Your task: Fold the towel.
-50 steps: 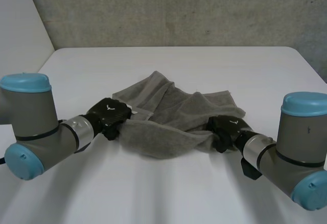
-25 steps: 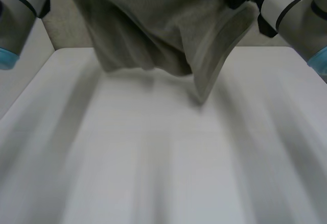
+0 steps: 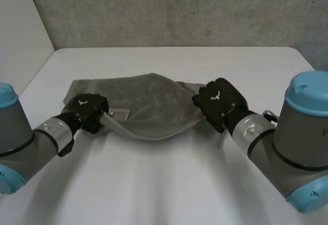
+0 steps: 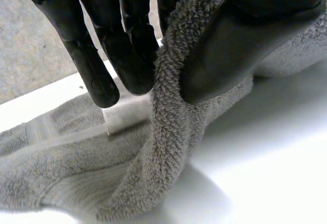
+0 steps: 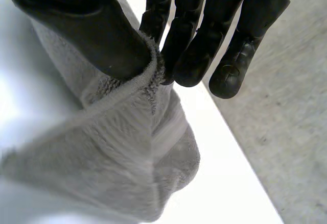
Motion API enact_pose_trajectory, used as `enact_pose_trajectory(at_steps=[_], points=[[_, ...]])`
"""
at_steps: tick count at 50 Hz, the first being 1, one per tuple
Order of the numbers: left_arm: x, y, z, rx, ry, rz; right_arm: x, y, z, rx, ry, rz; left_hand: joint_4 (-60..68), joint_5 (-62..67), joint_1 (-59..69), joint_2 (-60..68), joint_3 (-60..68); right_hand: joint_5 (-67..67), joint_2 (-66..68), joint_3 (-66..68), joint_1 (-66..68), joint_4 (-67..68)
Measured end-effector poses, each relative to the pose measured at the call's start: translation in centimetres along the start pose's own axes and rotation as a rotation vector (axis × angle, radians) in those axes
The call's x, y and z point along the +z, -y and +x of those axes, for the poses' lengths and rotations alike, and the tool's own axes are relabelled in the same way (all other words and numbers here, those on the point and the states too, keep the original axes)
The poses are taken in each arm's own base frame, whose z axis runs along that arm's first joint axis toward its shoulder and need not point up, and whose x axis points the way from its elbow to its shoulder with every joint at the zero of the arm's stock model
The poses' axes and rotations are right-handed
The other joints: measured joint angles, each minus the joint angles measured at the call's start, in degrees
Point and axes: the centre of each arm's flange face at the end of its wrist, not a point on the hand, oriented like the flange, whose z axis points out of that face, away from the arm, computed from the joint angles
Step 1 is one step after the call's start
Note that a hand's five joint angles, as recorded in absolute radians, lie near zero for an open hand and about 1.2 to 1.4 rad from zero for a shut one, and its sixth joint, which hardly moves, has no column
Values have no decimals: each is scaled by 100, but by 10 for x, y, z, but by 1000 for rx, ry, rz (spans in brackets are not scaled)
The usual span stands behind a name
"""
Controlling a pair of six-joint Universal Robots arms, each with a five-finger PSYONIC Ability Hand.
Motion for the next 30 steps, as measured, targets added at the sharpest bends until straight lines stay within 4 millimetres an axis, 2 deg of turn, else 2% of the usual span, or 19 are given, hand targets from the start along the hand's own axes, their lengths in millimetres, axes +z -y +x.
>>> enact_pose_trajectory(at_steps=[1,5,8,13,17,21,30], points=[[0,0,0,2,1,0,0,-1,-1,2,2,-3,-369,-255,-235,-329,-339,0,0,0,0,0],[-1,11,-3,24,12,31,0,-5,-2,16,5,-17,-2942,-2797,-2682,-2846,-2861,0,0,0,0,0],[0,28,-9,44,28,80,1,-7,-2,22,7,-22,-4061,-4046,-3903,-4020,-4028,0,0,0,0,0],[1,52,-19,71,52,147,3,-10,-3,27,11,-30,-5419,-5468,-5225,-5389,-5340,0,0,0,0,0],[3,65,-25,103,56,181,5,-14,-4,28,13,-36,-5667,-5741,-5367,-5611,-5599,0,0,0,0,0],[10,67,-26,168,29,184,6,-16,-6,30,15,-41,-5674,-5753,-5368,-5626,-5615,0,0,0,0,0],[31,35,-17,388,-108,70,7,-21,-9,34,23,-53,-5679,-5769,-5368,-5627,-5615,0,0,0,0,0]])
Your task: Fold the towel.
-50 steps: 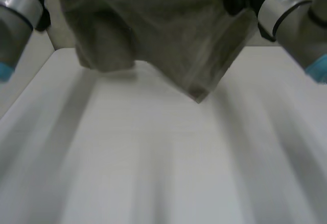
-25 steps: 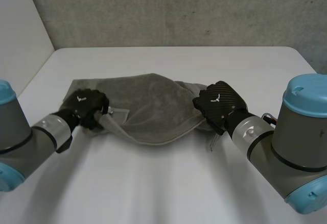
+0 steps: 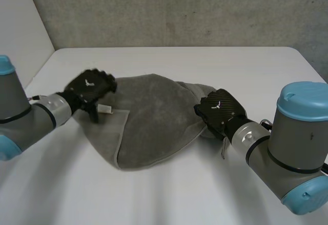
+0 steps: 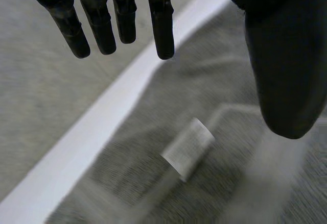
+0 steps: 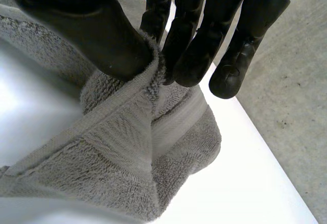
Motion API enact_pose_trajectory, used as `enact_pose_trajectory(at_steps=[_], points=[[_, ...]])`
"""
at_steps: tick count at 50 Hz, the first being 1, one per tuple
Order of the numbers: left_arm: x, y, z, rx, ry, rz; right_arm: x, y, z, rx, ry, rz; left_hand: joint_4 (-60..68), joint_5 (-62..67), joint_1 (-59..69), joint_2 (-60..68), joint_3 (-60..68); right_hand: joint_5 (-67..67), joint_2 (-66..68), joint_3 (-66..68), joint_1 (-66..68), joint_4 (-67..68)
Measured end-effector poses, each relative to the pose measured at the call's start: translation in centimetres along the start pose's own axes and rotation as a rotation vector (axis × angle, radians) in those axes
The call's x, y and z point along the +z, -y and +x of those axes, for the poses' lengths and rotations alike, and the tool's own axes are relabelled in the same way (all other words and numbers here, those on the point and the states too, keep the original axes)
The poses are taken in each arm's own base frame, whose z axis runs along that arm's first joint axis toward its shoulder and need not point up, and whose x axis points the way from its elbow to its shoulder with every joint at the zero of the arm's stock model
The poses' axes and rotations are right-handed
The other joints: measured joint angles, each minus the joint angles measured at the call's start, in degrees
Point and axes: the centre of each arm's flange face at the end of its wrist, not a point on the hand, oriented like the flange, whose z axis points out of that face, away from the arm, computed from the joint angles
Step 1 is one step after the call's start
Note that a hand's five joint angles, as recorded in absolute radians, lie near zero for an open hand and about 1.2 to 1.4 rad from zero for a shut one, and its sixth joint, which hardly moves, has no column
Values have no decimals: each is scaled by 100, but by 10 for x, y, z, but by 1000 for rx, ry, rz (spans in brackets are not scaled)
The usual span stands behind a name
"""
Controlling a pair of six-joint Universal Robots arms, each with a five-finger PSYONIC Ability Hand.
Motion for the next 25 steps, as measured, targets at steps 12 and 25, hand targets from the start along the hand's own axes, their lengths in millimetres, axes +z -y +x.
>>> enact_pose_trajectory(at_steps=[12,25], points=[[15,-25,23,107,-182,-68,0,-7,-3,18,11,-21,-154,-92,-139,-143,-184,0,0,0,0,0],[31,-17,31,108,-243,-17,2,-14,-8,22,27,-41,-155,-92,-139,-143,-184,0,0,0,0,0]])
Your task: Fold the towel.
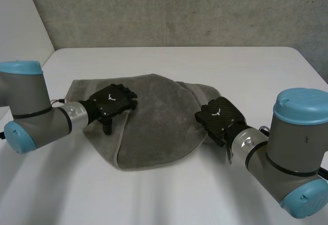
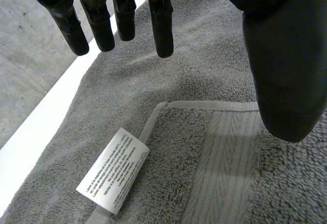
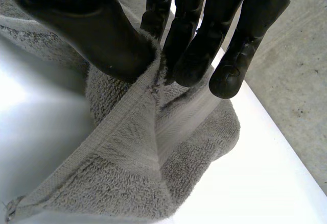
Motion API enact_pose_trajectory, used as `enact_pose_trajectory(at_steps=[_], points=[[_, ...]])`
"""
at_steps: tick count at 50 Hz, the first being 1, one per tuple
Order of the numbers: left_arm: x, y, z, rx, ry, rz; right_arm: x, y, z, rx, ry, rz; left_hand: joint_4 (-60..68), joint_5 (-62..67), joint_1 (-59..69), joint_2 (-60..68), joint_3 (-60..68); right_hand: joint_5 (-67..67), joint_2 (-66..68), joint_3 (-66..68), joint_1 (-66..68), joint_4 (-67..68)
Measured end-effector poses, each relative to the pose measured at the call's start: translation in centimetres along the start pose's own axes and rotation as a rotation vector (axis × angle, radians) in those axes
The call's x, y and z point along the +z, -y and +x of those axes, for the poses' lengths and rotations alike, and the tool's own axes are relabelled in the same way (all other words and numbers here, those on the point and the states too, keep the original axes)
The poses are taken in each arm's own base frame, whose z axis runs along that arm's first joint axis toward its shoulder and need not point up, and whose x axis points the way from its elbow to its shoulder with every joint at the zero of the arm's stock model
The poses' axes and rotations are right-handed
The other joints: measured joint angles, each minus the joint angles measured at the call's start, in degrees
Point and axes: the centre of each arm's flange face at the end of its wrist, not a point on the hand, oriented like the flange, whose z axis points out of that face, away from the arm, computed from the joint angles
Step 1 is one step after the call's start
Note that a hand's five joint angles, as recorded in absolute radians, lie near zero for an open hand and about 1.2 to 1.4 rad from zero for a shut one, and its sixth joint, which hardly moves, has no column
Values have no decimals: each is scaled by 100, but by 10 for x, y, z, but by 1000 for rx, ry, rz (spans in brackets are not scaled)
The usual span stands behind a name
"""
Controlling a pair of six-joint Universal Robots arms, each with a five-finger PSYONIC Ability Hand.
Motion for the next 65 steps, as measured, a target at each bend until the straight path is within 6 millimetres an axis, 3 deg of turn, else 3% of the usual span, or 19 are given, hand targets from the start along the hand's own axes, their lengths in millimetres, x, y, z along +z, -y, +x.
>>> enact_pose_trajectory(at_steps=[12,47,57,65], points=[[13,-2,1,-84,-77,-117,1,-4,-2,2,8,-11,0,13,0,0,0,0,0,0,0,0],[35,-5,-17,-65,33,-178,5,-10,-6,3,22,-28,41,257,37,80,49,0,0,0,0,0],[35,-9,-12,-84,4,-200,5,-11,-6,2,22,-30,862,1103,889,962,924,0,0,0,0,0],[33,-8,-11,-98,-16,-214,6,-11,-7,0,23,-32,2997,3124,2213,3045,3010,0,0,0,0,0]])
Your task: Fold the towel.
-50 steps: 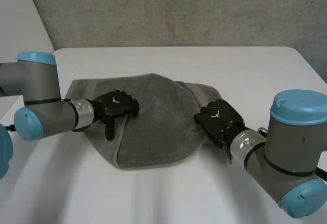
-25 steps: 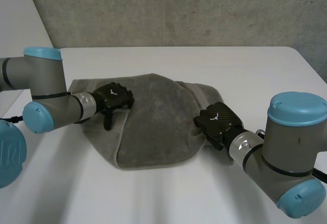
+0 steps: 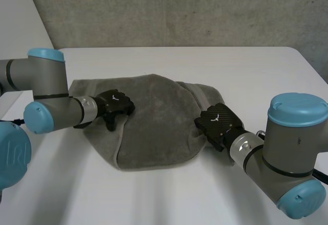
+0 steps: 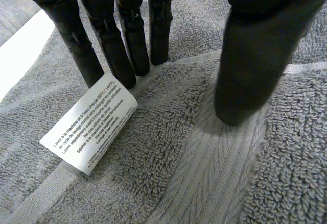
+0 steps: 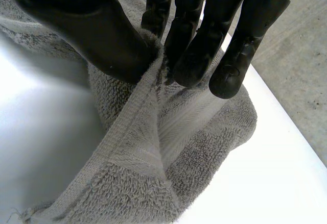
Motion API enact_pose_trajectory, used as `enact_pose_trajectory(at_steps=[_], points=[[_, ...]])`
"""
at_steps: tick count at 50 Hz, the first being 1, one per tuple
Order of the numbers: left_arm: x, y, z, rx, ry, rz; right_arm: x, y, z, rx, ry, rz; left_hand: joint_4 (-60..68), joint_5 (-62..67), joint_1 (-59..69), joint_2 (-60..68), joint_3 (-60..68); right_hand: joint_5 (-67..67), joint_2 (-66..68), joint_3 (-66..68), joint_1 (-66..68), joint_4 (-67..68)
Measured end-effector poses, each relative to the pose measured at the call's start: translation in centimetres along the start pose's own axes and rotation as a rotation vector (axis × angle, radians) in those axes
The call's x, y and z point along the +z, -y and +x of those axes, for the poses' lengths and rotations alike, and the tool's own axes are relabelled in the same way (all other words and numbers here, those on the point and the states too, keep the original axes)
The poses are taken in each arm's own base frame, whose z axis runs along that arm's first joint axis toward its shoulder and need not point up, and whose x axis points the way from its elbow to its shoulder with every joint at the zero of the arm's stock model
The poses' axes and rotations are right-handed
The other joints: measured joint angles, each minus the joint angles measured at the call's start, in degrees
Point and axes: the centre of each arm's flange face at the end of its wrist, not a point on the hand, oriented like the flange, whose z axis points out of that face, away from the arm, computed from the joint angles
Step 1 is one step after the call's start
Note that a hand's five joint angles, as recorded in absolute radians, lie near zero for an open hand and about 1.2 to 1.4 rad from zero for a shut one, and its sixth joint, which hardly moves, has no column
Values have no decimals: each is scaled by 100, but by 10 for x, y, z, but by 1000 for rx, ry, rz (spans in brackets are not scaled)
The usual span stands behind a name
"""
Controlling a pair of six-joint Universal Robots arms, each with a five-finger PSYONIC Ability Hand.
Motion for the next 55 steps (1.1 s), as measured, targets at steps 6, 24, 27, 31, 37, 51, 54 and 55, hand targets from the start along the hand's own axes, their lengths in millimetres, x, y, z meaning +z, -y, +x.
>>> enact_pose_trajectory(at_steps=[6,24,27,31,37,51,54,55], points=[[-3,4,-2,2,6,1,0,0,0,-1,0,-1,2859,2854,1853,2840,2822,0,0,0,0,0],[-22,29,-4,8,39,38,-1,1,1,-4,-4,1,3221,3110,1853,2998,3066,0,0,0,0,0],[-26,28,-4,2,37,32,-1,2,2,-4,-7,3,3225,3110,1853,2998,3066,0,0,0,0,0],[-37,29,-3,-8,35,25,-2,4,6,0,-17,3,3225,3110,1853,2998,3067,0,0,0,0,0],[-72,40,-6,-24,69,39,-13,15,35,27,-64,-12,3226,3110,1853,2998,3071,0,0,0,0,0],[-169,90,-57,-295,371,348,-70,82,128,221,-176,-1,3227,3110,1853,2998,3099,0,5,0,0,0],[-176,81,-53,-384,377,356,-77,90,131,219,-145,-22,3227,3110,1853,2998,3100,0,5,0,0,0],[-176,76,-49,-407,373,349,-79,91,130,210,-132,-32,3227,3110,1853,2998,3100,0,5,0,0,0]])
